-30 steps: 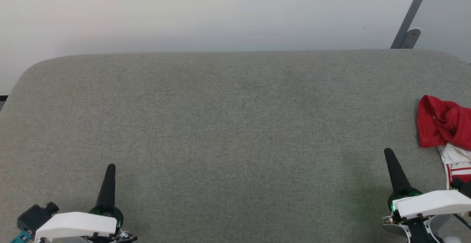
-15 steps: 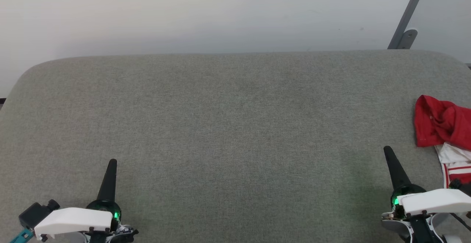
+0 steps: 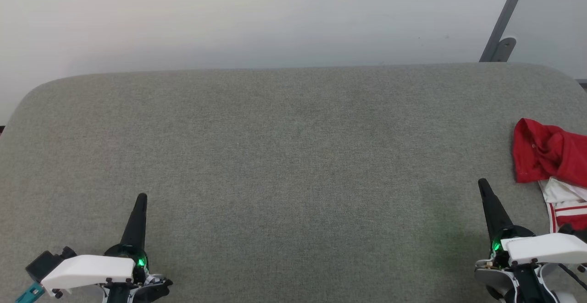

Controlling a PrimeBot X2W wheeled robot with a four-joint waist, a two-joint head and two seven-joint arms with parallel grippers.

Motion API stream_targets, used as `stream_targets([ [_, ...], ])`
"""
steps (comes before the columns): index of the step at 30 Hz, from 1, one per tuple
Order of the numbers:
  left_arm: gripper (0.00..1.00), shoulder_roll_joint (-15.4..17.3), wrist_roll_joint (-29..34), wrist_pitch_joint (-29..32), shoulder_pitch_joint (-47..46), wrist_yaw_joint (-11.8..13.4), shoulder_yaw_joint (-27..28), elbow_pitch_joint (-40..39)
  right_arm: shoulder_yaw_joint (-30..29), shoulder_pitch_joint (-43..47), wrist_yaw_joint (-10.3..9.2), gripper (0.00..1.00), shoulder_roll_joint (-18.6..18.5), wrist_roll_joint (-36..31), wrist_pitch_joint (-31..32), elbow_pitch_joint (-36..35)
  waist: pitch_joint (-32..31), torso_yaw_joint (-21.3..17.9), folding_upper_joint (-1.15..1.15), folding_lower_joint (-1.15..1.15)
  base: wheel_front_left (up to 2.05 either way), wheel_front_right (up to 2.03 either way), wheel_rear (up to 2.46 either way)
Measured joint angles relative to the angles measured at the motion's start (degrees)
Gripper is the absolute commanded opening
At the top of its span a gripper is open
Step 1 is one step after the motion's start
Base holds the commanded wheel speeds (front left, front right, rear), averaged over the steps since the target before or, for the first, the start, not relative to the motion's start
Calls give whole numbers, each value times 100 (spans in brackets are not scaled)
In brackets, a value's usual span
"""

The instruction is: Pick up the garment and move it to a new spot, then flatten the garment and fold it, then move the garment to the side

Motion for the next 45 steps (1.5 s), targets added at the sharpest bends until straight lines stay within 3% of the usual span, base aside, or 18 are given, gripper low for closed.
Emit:
stream_targets([
  [32,0,-134,-1065,354,-247,0,145,122,-102,-147,0,0,105,1159,229,77,-65,-91,0,0,0,0,0],
  [45,0,-145,-1077,367,-251,0,163,125,-110,-153,0,0,114,1176,247,78,-65,-92,0,0,0,0,0],
])
